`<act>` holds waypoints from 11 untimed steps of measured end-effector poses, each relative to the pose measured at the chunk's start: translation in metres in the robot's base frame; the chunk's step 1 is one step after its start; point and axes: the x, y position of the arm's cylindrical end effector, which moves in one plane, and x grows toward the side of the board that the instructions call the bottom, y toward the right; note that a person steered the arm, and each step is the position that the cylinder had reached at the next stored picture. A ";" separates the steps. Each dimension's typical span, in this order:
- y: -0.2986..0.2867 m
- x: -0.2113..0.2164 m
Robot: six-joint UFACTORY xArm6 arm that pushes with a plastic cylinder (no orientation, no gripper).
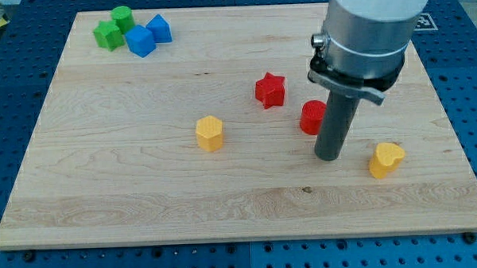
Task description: Move the hexagon slightly towards up
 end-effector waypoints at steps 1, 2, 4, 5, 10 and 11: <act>-0.050 0.004; -0.114 0.004; -0.170 0.004; -0.179 -0.010; -0.155 -0.015; -0.150 -0.015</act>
